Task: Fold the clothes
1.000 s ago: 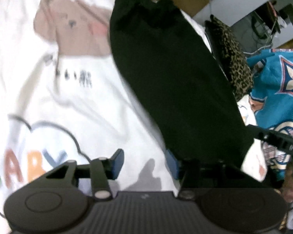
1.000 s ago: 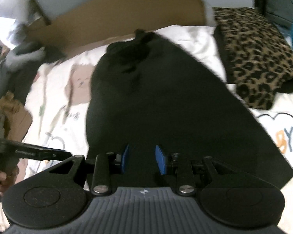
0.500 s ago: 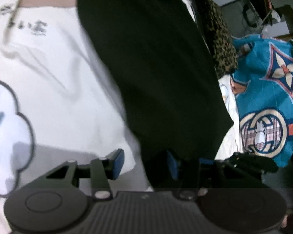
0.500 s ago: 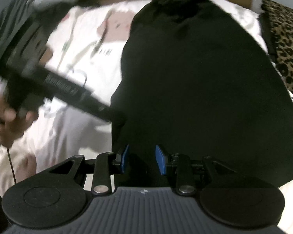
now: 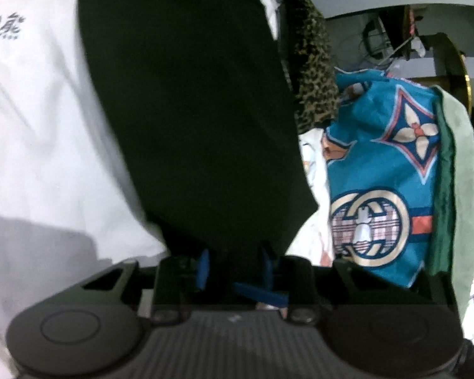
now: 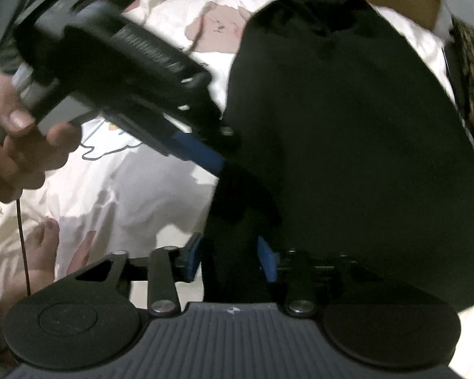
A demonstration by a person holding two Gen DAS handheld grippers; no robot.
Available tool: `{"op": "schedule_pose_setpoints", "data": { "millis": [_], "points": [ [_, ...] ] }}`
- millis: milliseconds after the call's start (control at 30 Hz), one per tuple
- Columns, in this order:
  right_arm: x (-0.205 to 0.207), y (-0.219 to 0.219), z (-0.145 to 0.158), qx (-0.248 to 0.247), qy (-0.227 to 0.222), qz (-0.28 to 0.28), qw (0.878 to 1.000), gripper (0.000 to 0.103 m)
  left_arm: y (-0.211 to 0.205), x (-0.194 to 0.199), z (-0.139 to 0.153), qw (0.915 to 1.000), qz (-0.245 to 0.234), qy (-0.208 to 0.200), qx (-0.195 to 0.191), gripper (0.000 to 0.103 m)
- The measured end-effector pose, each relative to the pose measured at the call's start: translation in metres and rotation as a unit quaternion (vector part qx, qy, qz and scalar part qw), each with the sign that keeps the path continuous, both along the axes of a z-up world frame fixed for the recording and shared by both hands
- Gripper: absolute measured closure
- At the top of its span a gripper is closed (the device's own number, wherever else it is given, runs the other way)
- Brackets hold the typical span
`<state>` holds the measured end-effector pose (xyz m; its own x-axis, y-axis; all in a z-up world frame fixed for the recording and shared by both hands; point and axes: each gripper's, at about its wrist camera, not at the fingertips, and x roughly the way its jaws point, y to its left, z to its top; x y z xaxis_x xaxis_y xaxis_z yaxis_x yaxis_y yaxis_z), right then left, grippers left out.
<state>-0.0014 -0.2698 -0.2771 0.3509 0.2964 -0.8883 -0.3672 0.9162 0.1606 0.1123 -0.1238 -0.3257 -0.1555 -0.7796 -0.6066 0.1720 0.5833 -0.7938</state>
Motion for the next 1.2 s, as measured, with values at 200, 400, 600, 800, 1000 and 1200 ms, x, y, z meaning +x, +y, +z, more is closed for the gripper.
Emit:
{"op": "schedule_pose_setpoints", "data": {
  "millis": [200, 400, 600, 800, 1000, 1200],
  "points": [
    [0.004, 0.013, -0.004, -0.044, -0.017, 0.01, 0.999, 0.051, -0.013, 0.002, 0.012, 0.9998, -0.002, -0.002, -0.019, 0.067],
    [0.008, 0.002, -0.005, -0.049, -0.021, -0.006, 0.999, 0.089, -0.005, 0.005, 0.019, 0.9996, 0.006, -0.01, -0.025, 0.065],
    [0.012, -0.019, -0.002, -0.017, -0.01, -0.045, 0.999, 0.095, 0.019, 0.013, 0.032, 0.9966, 0.014, -0.076, 0.028, 0.058],
    [0.013, -0.036, 0.003, 0.04, 0.013, -0.081, 0.996, 0.094, 0.018, 0.006, 0.008, 0.9866, -0.017, -0.109, 0.12, 0.057],
    [0.013, -0.044, 0.004, 0.057, 0.02, -0.101, 0.993, 0.094, -0.004, -0.004, -0.009, 0.9825, -0.044, -0.115, 0.14, 0.057],
    [0.013, -0.044, 0.003, 0.063, 0.024, -0.101, 0.993, 0.094, -0.013, -0.002, -0.011, 0.9826, -0.031, -0.135, 0.124, 0.047]
  ]
}}
